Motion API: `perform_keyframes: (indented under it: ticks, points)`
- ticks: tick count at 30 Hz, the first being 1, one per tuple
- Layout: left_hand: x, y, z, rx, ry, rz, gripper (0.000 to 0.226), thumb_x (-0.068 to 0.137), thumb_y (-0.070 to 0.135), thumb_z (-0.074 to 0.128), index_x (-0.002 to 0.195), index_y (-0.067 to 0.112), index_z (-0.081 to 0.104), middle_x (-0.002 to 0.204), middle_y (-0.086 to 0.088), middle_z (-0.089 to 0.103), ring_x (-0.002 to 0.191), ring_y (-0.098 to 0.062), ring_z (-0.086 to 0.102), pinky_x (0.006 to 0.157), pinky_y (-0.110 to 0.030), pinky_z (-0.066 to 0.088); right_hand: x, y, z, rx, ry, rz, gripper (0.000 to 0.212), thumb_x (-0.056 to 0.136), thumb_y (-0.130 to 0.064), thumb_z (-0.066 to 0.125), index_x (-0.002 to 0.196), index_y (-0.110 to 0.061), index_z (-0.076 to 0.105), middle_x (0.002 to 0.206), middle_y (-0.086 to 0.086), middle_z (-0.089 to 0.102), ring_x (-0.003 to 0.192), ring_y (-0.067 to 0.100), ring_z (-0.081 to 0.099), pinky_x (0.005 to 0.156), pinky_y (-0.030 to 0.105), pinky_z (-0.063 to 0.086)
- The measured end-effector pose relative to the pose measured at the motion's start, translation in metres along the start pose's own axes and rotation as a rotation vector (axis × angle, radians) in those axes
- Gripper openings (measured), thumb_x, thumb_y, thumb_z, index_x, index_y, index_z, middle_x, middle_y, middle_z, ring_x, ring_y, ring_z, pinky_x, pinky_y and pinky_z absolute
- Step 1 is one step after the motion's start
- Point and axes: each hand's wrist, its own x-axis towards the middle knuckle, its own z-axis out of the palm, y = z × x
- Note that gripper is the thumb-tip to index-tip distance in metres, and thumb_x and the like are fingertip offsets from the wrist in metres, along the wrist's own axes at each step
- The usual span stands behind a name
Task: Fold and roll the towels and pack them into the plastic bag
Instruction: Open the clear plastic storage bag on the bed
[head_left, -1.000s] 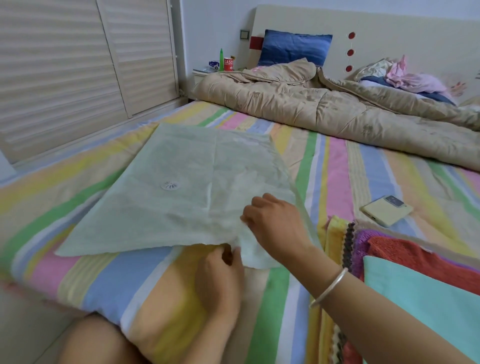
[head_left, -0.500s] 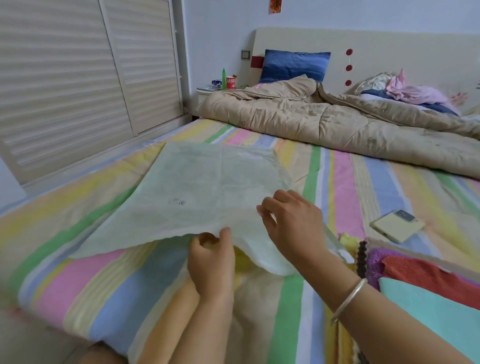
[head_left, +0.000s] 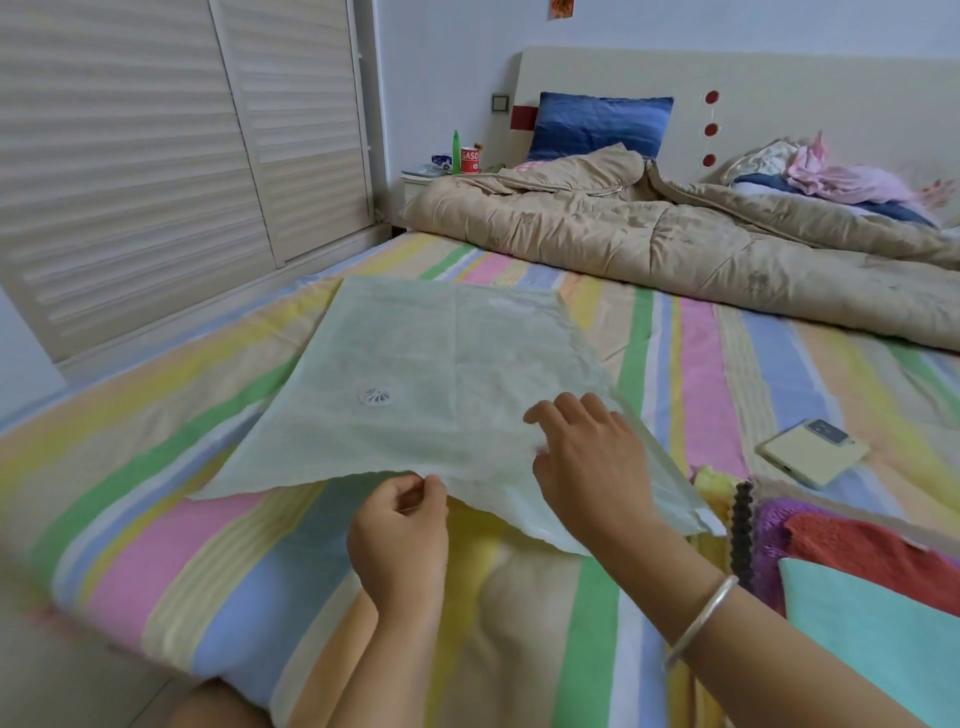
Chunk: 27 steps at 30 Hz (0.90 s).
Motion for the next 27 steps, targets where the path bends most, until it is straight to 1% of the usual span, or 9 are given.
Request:
perform_keyframes:
  ticks: [3,7,11,14,18,20,22,25,27]
  points:
    - [-0.003,-0.002,0.004,0.025,-0.024,0.070,0.014,0.083,0.021,0.070,0.070,0.024,0.064,0.067,0.005,0.069,0.071,-0.019,0.067,0.073,-0.038,0.055,-0.001,-0.015,0.007,0.059,-0.047,-0.136,0.043,0.061,-0.019,0.076,0.102,-0.025,0.064,0.092,-0.003,0.060,0.081,0.023,0.057,0.063,0.033,0.047]
    - [-0.014,0.001,0.007,0.084,-0.048,0.147,0.020,0.083,0.022,0.071,0.065,0.022,0.062,0.064,0.008,0.067,0.066,-0.010,0.063,0.065,-0.032,0.049,0.001,-0.034,0.017,0.125,-0.024,-0.343,0.015,0.069,-0.018,0.063,0.082,-0.025,0.066,0.078,-0.006,0.059,0.074,0.019,0.055,0.061,0.030,0.041]
    - [-0.005,-0.012,0.002,0.220,-0.015,0.122,0.019,0.081,0.020,0.069,0.064,0.022,0.060,0.063,0.010,0.063,0.067,-0.017,0.061,0.063,-0.031,0.043,0.021,-0.038,0.012,0.174,0.065,-0.255,0.011,0.075,-0.023,0.072,0.065,-0.022,0.065,0.059,-0.005,0.054,0.065,0.021,0.053,0.056,0.029,0.038]
    - [-0.006,-0.033,-0.002,0.369,-0.036,0.024,0.016,0.080,0.021,0.066,0.066,0.023,0.060,0.062,0.010,0.058,0.068,-0.020,0.056,0.062,-0.029,0.037,0.049,-0.038,-0.005,0.265,0.153,-0.104,0.007,0.077,-0.023,0.069,0.071,-0.020,0.069,0.064,-0.003,0.061,0.066,0.024,0.056,0.056,0.031,0.043]
    - [0.000,-0.044,-0.006,0.395,-0.094,-0.051,0.014,0.082,0.022,0.064,0.070,0.025,0.058,0.071,0.007,0.064,0.076,-0.021,0.061,0.065,-0.029,0.042,0.078,-0.029,-0.024,0.334,0.254,0.040,0.001,0.078,-0.019,0.071,0.077,-0.020,0.072,0.071,-0.003,0.066,0.071,0.025,0.058,0.057,0.033,0.046]
    - [0.007,-0.032,-0.007,0.342,-0.134,-0.082,0.008,0.082,0.028,0.065,0.078,0.025,0.059,0.078,0.008,0.066,0.085,-0.021,0.064,0.072,-0.030,0.047,0.077,-0.027,-0.024,0.315,0.237,0.025,0.001,0.079,-0.020,0.071,0.079,-0.020,0.072,0.072,-0.003,0.066,0.071,0.024,0.058,0.057,0.033,0.046]
    - [0.013,-0.012,-0.010,0.161,-0.117,-0.125,0.020,0.080,0.039,0.070,0.082,0.022,0.060,0.081,0.007,0.066,0.085,-0.020,0.064,0.079,-0.034,0.050,0.069,-0.028,-0.020,0.303,0.205,0.001,0.002,0.081,-0.020,0.070,0.079,-0.020,0.071,0.071,-0.004,0.064,0.070,0.022,0.056,0.058,0.033,0.045]
    - [0.020,0.021,-0.020,-0.129,-0.029,-0.142,0.033,0.081,0.046,0.070,0.074,0.017,0.057,0.069,0.005,0.060,0.068,-0.016,0.058,0.067,-0.034,0.046,0.055,-0.028,-0.016,0.290,0.157,0.005,0.003,0.081,-0.020,0.068,0.078,-0.019,0.069,0.071,-0.005,0.064,0.068,0.021,0.056,0.058,0.034,0.045]
    - [0.029,0.035,-0.031,-0.190,0.048,-0.091,0.027,0.082,0.040,0.071,0.074,0.017,0.058,0.066,0.007,0.058,0.062,-0.014,0.054,0.063,-0.031,0.043,0.049,-0.027,-0.015,0.283,0.131,0.007,0.002,0.080,-0.018,0.069,0.078,-0.020,0.069,0.071,-0.006,0.065,0.068,0.021,0.056,0.058,0.033,0.045]
